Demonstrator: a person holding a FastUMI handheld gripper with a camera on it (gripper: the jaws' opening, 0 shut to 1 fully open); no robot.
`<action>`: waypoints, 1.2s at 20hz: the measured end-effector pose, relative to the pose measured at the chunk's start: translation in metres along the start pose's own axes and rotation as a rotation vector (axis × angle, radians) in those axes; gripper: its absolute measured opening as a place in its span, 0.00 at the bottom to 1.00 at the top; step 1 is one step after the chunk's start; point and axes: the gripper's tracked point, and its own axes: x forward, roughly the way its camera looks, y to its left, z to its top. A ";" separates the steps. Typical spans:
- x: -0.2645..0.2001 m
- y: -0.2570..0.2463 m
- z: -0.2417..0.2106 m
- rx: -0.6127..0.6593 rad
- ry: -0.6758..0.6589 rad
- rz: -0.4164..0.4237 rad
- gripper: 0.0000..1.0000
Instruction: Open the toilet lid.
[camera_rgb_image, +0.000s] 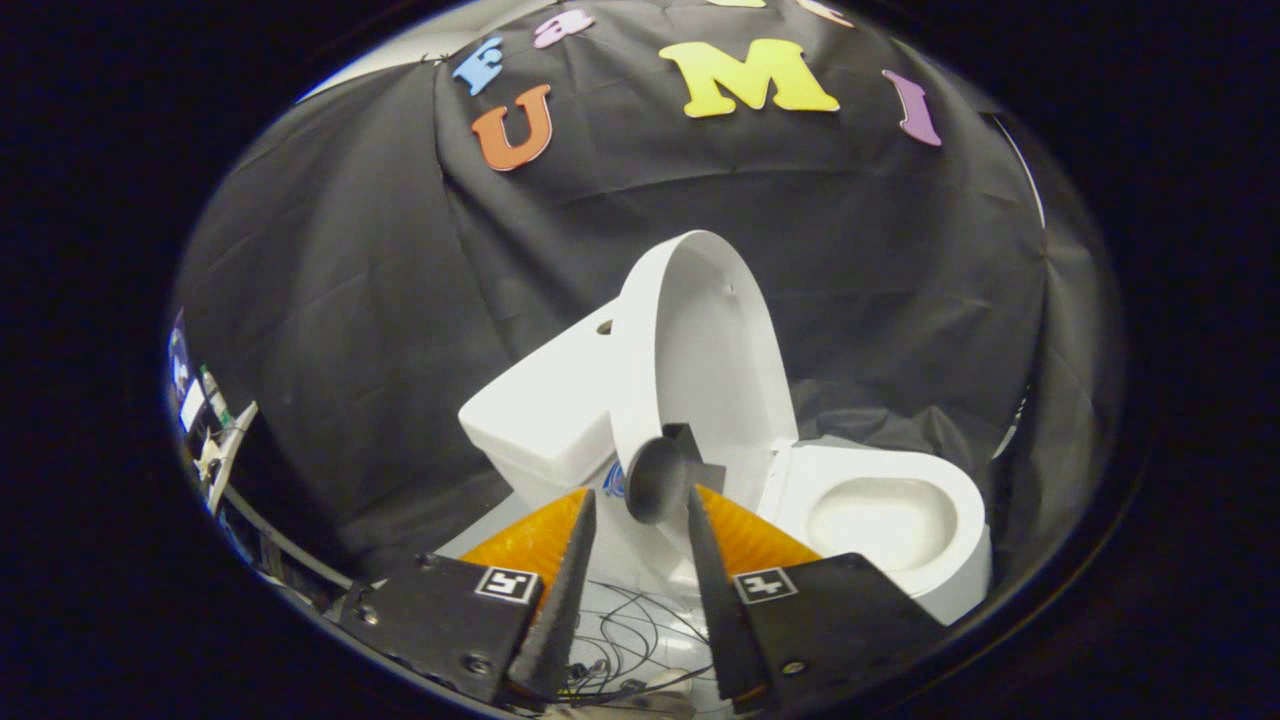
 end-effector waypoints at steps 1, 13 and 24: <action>-0.007 -0.012 0.000 -0.013 -0.008 -0.019 0.67; -0.142 -0.119 0.018 -0.041 -0.233 -0.180 0.84; -0.264 -0.177 0.007 -0.089 -0.549 -0.255 0.99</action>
